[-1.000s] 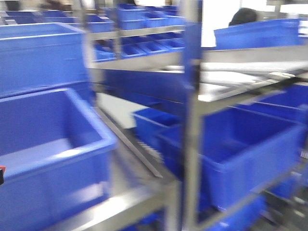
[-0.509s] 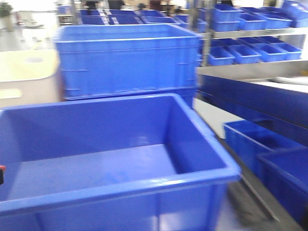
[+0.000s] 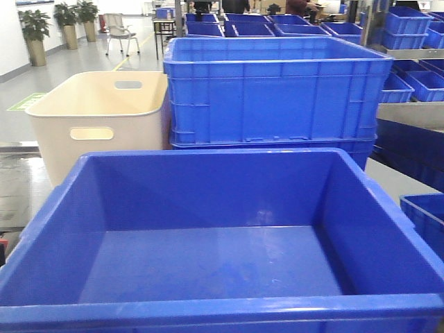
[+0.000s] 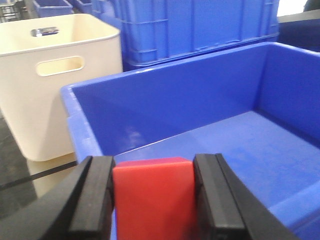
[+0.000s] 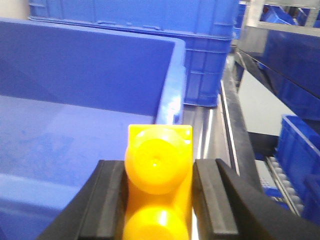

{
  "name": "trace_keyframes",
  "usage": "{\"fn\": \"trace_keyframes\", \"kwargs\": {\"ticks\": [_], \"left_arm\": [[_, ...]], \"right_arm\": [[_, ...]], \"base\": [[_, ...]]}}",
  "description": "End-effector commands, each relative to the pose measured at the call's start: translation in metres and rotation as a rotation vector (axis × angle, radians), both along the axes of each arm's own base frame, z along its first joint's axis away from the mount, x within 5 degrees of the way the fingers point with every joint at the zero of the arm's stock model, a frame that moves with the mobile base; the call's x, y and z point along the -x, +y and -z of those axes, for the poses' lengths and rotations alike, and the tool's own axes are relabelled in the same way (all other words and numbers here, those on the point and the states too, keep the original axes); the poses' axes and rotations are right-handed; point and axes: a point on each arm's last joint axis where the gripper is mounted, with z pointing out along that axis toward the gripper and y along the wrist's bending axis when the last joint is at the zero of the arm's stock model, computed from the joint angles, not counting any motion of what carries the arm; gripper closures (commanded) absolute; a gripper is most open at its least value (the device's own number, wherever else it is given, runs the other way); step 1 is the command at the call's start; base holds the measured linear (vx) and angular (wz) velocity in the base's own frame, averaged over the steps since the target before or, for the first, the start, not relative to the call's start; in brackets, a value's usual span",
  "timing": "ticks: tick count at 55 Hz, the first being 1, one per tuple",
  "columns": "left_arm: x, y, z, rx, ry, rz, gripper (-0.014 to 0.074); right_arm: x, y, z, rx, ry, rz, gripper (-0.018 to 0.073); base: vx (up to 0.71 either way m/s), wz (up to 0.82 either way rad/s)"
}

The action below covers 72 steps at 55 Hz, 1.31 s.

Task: Pick red and yellow blocks into blue bin
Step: 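Drive the base along the shelves to the large blue bin, then extend both grippers holding the blocks over the blue bin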

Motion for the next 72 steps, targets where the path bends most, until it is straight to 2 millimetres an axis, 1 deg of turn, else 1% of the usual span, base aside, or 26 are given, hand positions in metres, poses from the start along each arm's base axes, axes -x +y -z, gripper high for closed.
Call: {"fn": "trace_keyframes", "kwargs": {"ticks": [1,17,27,40,48,53,56,59,62,67,72], "left_arm": [[0.0,0.001,-0.017,0.053,-0.098,-0.019,0.0594],[0.0,0.001,-0.017,0.053,-0.098,-0.019,0.0594],[0.0,0.001,-0.017,0.053,-0.098,-0.019,0.0594],[0.0,0.002,-0.017,0.055,-0.103,-0.02,0.0594],[-0.003,0.0,-0.017,0.066,-0.094,-0.022,0.0594],[-0.016,-0.003,-0.017,0.085,-0.067,-0.023,0.0594],[-0.028,-0.008,-0.018,0.085,-0.029,-0.016,0.0594],[-0.042,-0.015,-0.021,0.075,0.011,0.004,0.0594],[-0.056,-0.025,-0.024,0.038,0.031,0.046,0.0594],[-0.074,-0.046,-0.04,-0.011,-0.005,0.132,0.0594],[-0.097,-0.068,-0.048,-0.022,-0.013,0.196,0.0594]], "right_arm": [[0.0,-0.001,-0.017,-0.003,-0.11,0.014,0.0569],[0.0,-0.001,-0.017,-0.003,-0.11,0.014,0.0569],[-0.001,-0.002,-0.021,-0.006,-0.154,0.022,0.0569],[-0.001,-0.002,-0.021,-0.018,-0.15,0.021,0.0569],[-0.002,0.0,-0.023,-0.106,-0.159,0.014,0.0569],[-0.009,0.001,-0.025,-0.166,-0.182,0.017,0.0569],[-0.019,0.002,-0.025,-0.194,-0.183,0.017,0.0569],[-0.03,0.006,-0.022,-0.181,-0.159,-0.007,0.0569],[-0.043,0.014,-0.02,-0.133,-0.122,-0.061,0.0569],[-0.064,0.033,-0.02,-0.05,-0.08,-0.167,0.0569],[-0.088,0.052,-0.022,-0.024,-0.057,-0.235,0.0569]], "base": [[0.05,0.18],[0.03,0.11],[0.0,0.01],[0.0,0.0],[0.0,0.0],[0.0,0.0],[0.0,0.0],[0.0,0.0],[0.0,0.0],[0.0,0.0],[0.0,0.0]]}}
